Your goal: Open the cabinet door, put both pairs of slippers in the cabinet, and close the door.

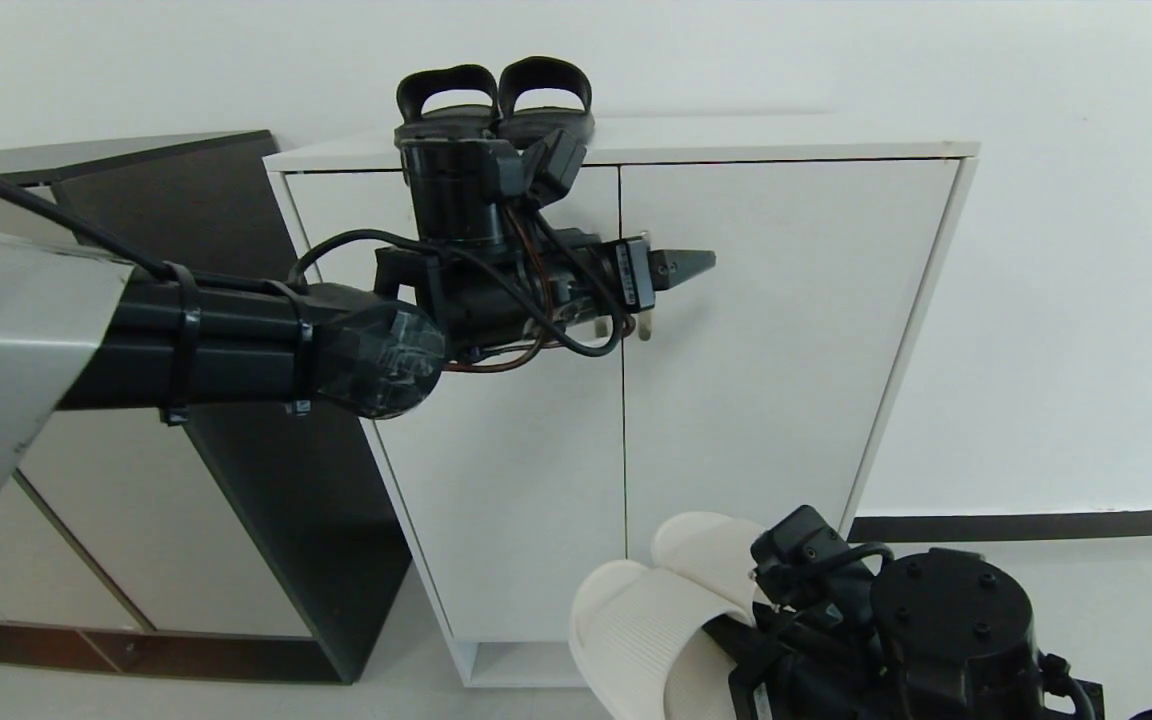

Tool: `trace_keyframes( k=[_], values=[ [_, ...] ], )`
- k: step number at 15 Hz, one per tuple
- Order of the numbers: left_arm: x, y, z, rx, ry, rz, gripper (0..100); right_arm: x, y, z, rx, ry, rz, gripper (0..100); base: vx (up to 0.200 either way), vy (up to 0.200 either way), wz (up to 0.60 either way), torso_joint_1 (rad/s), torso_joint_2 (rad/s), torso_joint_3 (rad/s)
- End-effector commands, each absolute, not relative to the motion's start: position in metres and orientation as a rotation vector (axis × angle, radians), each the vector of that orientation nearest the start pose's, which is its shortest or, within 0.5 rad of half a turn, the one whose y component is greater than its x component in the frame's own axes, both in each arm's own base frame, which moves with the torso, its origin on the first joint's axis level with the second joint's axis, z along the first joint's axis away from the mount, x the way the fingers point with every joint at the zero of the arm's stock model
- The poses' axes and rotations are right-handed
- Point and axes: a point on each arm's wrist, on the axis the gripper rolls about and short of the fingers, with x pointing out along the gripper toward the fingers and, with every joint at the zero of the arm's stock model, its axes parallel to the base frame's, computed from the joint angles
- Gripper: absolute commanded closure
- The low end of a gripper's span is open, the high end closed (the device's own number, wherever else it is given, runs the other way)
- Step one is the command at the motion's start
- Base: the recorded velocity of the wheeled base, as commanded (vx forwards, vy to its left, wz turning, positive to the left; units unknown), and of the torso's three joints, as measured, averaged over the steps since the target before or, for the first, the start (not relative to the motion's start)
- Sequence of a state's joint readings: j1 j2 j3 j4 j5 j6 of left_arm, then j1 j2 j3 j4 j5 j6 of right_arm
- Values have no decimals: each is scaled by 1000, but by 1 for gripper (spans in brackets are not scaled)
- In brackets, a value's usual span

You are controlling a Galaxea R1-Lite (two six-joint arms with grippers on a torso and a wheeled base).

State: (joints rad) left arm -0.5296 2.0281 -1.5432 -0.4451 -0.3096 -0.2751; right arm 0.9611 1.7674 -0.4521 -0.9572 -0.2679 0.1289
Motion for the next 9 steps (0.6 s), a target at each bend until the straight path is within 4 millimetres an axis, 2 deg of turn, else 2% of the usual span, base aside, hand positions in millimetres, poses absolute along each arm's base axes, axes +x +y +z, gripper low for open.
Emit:
trace_keyframes(
  k=[1, 4, 9],
  values=[
    [361, -220, 252, -255, 154, -831, 100, 160, 219, 108, -89, 344, 665, 100, 0, 0, 0, 0, 0, 0],
    [345, -212, 256, -256, 172, -841, 100, 158, 218, 108, -82, 352, 702, 100, 0, 0, 0, 0, 0, 0],
    [296, -213, 266, -244, 189, -908, 100, 145, 207, 115, -62, 357, 826, 100, 0, 0, 0, 0, 0, 0]
  ],
)
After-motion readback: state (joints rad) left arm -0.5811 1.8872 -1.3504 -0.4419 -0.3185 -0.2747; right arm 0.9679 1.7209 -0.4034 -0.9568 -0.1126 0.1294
